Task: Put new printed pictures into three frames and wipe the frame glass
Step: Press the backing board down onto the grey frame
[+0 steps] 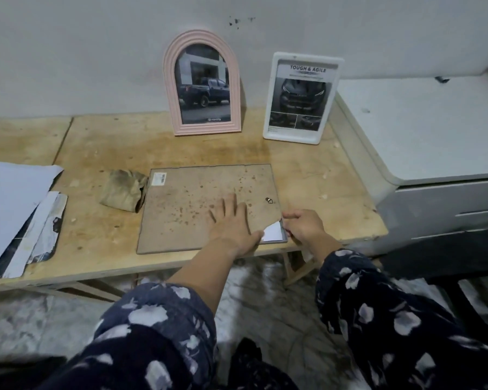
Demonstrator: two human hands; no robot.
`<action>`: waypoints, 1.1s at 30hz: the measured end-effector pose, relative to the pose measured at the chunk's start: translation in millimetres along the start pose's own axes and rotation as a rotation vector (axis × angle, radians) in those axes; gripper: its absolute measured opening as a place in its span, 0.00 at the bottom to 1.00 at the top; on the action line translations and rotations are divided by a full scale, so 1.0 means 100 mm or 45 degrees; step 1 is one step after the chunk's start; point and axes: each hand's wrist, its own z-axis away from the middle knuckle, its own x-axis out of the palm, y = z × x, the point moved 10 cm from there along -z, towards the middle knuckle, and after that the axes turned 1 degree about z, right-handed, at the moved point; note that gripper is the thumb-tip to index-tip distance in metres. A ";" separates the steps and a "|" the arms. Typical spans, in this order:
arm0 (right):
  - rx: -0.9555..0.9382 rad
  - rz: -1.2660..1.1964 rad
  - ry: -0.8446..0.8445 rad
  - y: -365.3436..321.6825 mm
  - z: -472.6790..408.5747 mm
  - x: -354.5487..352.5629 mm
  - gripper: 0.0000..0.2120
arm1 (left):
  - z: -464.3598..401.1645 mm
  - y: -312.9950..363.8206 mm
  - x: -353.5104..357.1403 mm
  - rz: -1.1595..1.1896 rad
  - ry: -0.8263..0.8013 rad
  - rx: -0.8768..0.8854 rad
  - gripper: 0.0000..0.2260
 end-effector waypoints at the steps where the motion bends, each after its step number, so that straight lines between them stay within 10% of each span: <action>1: -0.003 0.001 -0.019 -0.02 -0.03 0.02 0.13 | -0.04 0.05 0.01 -0.024 -0.006 -0.005 0.38; 17: 0.056 -0.042 -0.075 0.13 -0.19 0.07 0.18 | -0.26 0.76 0.06 -0.664 0.033 0.342 0.25; 26: -0.356 0.070 -0.178 -0.11 -0.09 0.21 0.30 | -0.12 0.81 -0.06 -0.666 0.004 0.365 0.20; 33: 0.141 -0.160 -0.404 0.03 -0.10 0.21 0.21 | -0.15 0.64 -0.21 -0.510 0.168 0.356 0.22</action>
